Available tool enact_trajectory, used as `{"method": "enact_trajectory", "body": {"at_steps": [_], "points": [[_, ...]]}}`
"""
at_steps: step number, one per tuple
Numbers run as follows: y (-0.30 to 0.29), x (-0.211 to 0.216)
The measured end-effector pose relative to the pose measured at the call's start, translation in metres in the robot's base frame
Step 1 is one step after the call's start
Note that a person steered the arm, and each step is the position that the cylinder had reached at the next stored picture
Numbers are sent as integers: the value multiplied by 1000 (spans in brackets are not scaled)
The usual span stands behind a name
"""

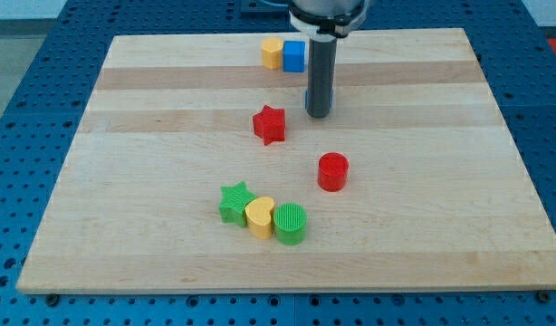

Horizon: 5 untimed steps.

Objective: Slide the blue triangle into blue cube

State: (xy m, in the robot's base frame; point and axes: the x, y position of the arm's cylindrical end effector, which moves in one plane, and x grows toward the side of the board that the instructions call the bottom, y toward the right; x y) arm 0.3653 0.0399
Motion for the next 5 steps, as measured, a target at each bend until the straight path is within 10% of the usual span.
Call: {"method": "enact_trajectory", "body": {"at_steps": [5], "points": [[38,-58]]}}
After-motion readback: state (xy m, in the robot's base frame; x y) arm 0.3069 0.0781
